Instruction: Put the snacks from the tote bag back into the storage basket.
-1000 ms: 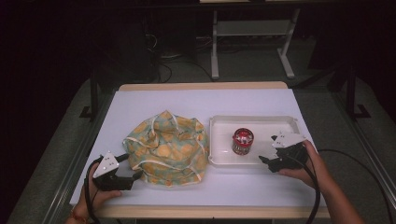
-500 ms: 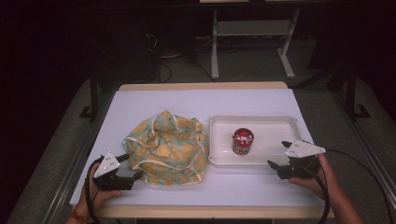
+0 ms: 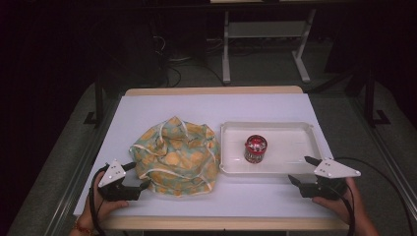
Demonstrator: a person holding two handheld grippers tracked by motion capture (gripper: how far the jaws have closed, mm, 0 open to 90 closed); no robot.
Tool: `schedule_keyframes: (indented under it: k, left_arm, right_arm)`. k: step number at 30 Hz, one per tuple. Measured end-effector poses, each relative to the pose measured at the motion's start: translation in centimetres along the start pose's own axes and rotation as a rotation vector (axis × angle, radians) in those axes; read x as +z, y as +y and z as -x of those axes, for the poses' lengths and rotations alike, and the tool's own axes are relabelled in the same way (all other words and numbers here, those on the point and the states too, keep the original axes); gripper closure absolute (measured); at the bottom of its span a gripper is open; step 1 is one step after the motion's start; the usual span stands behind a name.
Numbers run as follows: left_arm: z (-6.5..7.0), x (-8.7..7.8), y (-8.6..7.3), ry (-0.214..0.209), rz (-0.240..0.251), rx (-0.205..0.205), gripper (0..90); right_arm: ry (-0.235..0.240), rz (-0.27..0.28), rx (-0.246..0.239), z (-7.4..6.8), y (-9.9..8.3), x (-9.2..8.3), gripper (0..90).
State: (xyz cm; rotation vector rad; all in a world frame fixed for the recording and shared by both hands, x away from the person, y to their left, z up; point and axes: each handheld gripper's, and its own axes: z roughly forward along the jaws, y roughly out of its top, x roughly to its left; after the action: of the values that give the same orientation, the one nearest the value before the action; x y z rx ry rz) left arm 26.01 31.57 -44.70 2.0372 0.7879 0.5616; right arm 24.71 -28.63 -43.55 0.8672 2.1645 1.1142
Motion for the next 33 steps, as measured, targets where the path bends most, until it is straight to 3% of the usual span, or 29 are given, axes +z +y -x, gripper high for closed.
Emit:
schedule_keyframes:
  k: [13, 33]
  left_arm:
    - [-0.1, 0.0, 0.0, 0.002, 0.005, -0.003, 16.1]
    - [-0.2, 0.3, 0.1, -0.001, 0.004, -0.006, 16.1]
  right_arm:
    - [-0.024, 0.077, 0.116, 0.5, -2.2, -1.6, 17.2]
    - [-0.033, 0.098, 0.104, 0.3, -1.9, -1.8, 17.2]
